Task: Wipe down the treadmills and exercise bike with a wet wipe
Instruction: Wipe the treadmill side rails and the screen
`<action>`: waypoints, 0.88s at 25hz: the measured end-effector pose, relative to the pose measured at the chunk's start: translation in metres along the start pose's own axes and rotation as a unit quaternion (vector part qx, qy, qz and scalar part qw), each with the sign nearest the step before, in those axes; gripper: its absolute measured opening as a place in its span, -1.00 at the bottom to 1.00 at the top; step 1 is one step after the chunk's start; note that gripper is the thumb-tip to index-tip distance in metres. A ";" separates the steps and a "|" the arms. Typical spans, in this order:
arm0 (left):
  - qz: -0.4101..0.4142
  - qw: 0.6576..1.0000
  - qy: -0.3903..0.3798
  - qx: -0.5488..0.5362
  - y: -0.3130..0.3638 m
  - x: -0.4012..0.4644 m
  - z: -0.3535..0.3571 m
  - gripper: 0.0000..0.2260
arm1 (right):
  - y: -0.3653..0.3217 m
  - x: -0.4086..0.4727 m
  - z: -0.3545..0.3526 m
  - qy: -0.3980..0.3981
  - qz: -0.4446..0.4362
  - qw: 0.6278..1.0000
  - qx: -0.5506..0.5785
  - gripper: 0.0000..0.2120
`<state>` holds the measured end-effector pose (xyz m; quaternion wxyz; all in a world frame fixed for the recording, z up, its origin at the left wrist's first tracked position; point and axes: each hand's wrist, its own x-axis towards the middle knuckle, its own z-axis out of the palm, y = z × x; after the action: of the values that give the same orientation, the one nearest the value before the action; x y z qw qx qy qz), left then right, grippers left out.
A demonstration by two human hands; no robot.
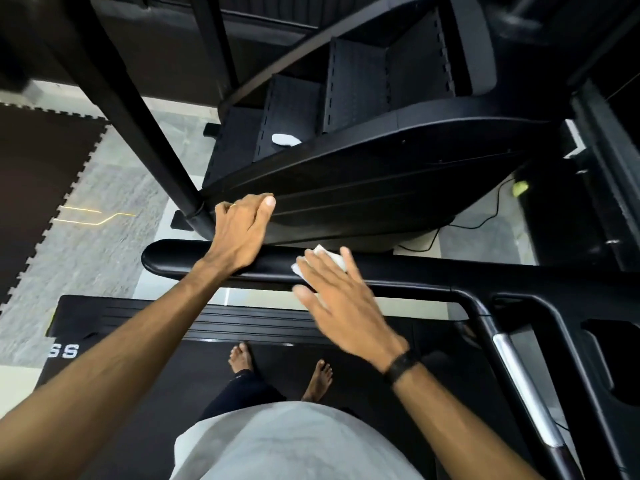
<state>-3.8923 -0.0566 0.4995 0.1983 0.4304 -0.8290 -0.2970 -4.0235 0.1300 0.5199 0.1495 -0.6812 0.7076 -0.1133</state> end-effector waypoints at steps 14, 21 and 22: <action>-0.073 0.989 0.069 -0.107 -0.116 -0.034 -0.105 -0.41 | -0.124 0.089 0.048 -0.026 0.153 0.978 -0.138 -0.02; -0.076 0.976 -0.001 -0.205 -0.118 -0.018 -0.091 -0.41 | -0.165 0.089 0.068 -0.014 0.020 0.993 -0.117 -0.39; -0.078 0.974 -0.004 -0.211 -0.115 -0.018 -0.086 -0.41 | -0.142 0.070 0.061 -0.011 0.033 0.991 -0.127 -0.44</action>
<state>-3.7633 -0.1214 0.4855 0.2573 0.4406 -0.7125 -0.4817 -3.8709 0.0560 0.5107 0.0737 -0.6722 0.7367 -0.0102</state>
